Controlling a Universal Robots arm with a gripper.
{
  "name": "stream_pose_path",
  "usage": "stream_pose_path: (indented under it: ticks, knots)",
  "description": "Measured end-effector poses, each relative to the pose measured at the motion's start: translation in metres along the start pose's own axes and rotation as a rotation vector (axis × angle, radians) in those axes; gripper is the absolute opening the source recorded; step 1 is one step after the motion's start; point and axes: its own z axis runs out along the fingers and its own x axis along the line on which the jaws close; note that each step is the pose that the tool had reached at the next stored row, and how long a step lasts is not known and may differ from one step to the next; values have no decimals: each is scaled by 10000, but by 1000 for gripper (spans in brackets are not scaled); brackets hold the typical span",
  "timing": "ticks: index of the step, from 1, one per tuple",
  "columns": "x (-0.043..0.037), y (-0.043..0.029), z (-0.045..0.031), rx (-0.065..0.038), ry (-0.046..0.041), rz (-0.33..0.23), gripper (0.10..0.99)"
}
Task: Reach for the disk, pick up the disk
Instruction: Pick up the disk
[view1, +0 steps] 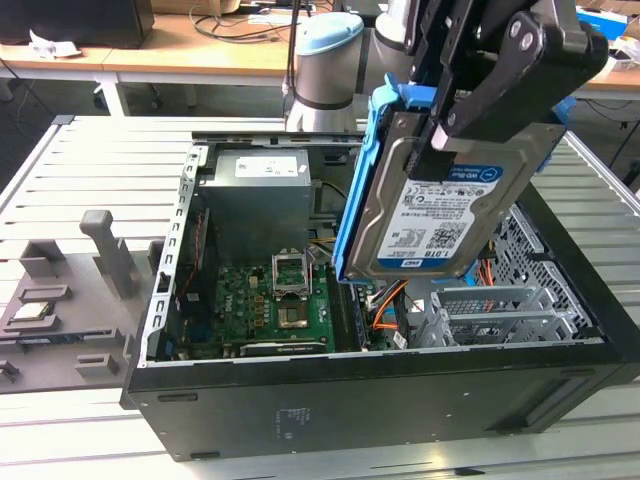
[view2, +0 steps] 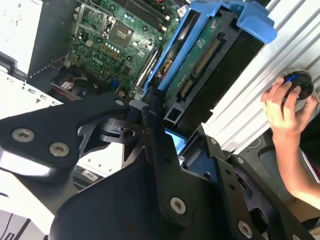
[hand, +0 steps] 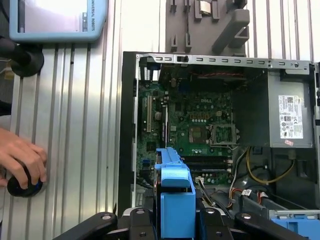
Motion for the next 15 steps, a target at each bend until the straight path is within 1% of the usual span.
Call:
stream_pose_path:
  ticks: [2,3,4,7,8,11,12,13,15]
  knots:
    - [15,-14,43,0,-2,0,365]
    - [25,-33,78,0,-1,1,365]
    - [29,-52,96,0,0,1,365]
    - [33,-140,127,-2,5,1,365]
    - [35,-193,133,-3,8,1,365]
    - [38,-322,134,-5,12,3,365]
    - [39,-379,132,-5,12,2,365]
    - [40,-415,129,-5,13,2,365]
    - [42,-566,120,-6,18,2,365]
